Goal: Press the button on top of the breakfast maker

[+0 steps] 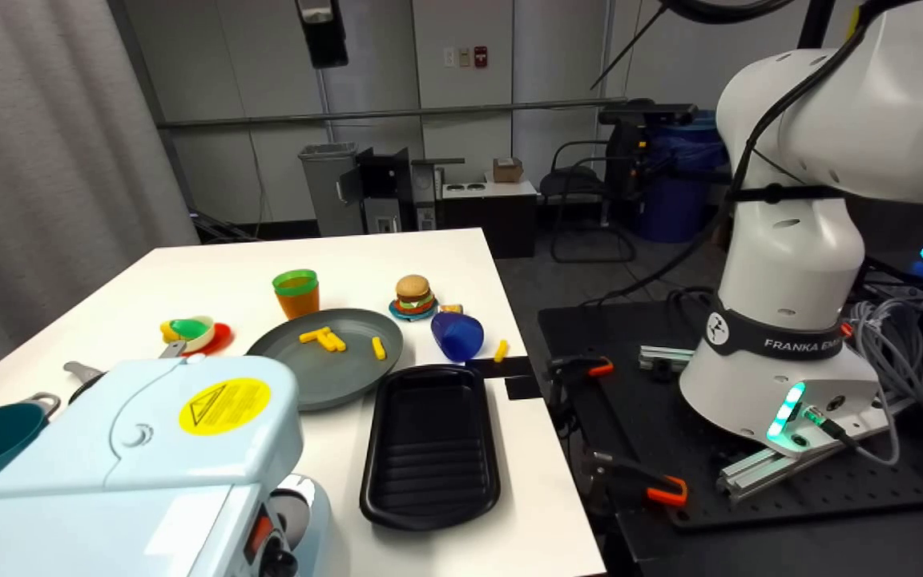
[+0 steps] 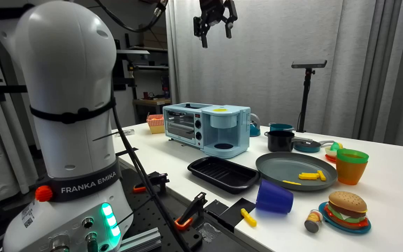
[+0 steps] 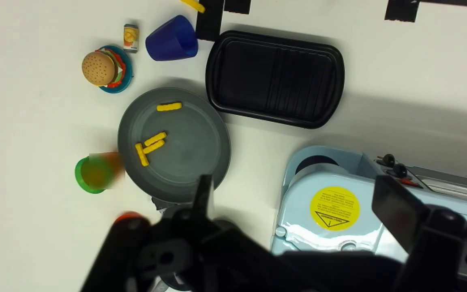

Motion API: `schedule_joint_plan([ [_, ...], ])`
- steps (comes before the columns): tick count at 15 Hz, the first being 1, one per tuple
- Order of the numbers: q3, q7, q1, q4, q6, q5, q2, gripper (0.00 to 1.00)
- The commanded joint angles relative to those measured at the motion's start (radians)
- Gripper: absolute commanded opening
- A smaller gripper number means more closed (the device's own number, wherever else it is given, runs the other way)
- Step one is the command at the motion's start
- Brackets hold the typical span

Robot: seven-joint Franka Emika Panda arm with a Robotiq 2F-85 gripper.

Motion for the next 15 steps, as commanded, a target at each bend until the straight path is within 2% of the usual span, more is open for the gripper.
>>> schedule_joint_plan([
  [1,-0.018,0.006,0.022,0.003,-0.003,-0.006,0.002,1.0],
  [10,-0.027,0.011,0.029,-0.01,0.013,0.018,0.007,0.98],
  [11,-0.027,0.012,0.03,-0.012,0.015,0.018,0.008,0.74],
  [12,-0.027,0.012,0.031,-0.014,0.017,0.021,0.009,0.74],
  [13,-0.028,0.01,0.032,-0.016,0.019,0.024,0.011,0.68],
  [15,-0.027,0.006,0.034,-0.019,0.026,0.028,0.016,0.52],
])
